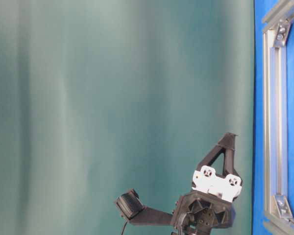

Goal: Insert the wire through the string loop located on the right side.
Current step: 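Carry the cable plug with the right gripper toward the white zip-tie loop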

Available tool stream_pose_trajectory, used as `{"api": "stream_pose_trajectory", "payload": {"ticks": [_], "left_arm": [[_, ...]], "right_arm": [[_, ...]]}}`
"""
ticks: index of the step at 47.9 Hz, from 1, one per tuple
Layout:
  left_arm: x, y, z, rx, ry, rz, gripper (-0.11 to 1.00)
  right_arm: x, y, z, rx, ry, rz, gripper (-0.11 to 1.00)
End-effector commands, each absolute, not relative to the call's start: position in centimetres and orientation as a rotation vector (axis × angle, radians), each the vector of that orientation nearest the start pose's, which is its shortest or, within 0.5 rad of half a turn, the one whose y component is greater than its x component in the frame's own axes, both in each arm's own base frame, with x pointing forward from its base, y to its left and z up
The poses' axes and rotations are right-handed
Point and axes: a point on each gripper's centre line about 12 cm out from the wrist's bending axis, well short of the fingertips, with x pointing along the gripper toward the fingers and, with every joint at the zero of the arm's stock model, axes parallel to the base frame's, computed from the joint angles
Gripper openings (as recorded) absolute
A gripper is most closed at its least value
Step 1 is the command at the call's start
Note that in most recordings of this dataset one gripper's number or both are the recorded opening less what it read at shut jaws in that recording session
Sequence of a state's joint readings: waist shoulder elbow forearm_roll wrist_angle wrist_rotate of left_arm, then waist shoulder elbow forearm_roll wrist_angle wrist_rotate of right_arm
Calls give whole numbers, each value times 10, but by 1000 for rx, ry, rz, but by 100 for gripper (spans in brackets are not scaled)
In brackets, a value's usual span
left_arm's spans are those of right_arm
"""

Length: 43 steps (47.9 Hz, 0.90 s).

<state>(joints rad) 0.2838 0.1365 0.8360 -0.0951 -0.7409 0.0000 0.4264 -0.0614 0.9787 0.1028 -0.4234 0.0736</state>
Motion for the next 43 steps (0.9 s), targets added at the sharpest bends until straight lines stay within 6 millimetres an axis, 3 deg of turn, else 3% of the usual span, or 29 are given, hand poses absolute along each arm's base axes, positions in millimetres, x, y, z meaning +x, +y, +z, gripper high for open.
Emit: {"api": "stream_pose_trajectory", "payload": {"ticks": [1, 11, 24, 34, 43], "left_arm": [[367, 115, 156, -89, 177, 353, 0], [367, 115, 156, -91, 178, 353, 0], [367, 115, 156, -90, 177, 352, 0], [367, 115, 156, -90, 177, 351, 0], [367, 115, 156, -90, 177, 351, 0]], "right_arm": [[284, 127, 145, 63, 503, 341, -3], [241, 107, 138, 74, 564, 331, -3], [200, 90, 137, 70, 611, 335, -3], [186, 83, 141, 81, 573, 342, -3], [186, 81, 140, 82, 579, 332, -3]]}}
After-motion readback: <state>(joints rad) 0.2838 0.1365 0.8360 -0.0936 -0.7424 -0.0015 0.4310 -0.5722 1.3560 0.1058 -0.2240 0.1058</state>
